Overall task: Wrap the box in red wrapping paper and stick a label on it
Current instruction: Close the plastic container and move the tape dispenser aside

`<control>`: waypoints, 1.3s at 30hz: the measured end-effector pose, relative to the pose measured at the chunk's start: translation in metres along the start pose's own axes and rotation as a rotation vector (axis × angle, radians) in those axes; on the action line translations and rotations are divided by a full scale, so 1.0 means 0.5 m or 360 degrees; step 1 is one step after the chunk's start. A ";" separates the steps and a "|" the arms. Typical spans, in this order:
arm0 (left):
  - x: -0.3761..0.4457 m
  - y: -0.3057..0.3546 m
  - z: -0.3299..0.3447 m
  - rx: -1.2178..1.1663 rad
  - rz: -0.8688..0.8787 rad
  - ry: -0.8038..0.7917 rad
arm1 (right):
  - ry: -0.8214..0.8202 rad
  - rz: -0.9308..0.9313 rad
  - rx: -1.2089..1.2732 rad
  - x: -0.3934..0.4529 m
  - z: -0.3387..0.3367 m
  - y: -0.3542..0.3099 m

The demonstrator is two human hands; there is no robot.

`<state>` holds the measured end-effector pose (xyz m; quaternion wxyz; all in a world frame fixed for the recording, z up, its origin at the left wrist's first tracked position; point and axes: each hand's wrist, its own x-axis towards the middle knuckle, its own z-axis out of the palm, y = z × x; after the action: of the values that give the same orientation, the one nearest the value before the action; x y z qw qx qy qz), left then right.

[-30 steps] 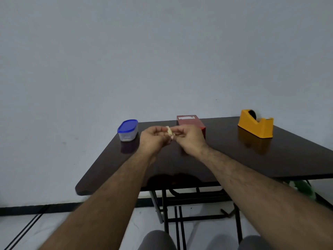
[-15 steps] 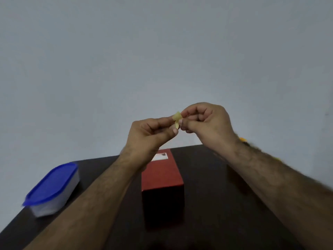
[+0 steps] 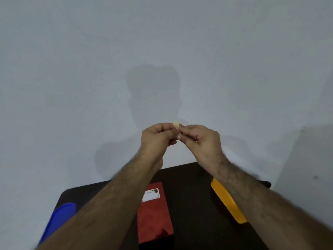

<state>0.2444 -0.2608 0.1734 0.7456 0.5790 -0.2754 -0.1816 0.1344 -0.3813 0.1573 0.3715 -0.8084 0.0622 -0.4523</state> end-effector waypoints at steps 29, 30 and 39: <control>-0.217 -0.156 0.779 0.0244 -0.0395 -0.0530 | 0.0081 0.1080 0.0313 -0.210 -0.805 0.223; -0.222 -0.169 0.801 0.0293 -0.0328 -0.0614 | 0.0092 0.1092 0.0352 -0.224 -0.829 0.238; -0.216 -0.292 1.050 0.1335 0.0329 -0.0725 | -0.0100 0.1710 0.0785 -0.284 -1.040 0.422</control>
<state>-0.1592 -0.6364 0.1044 0.3829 0.7445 -0.5372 -0.1021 -0.3031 -0.7536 0.0849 0.7272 -0.5663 0.3449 -0.1777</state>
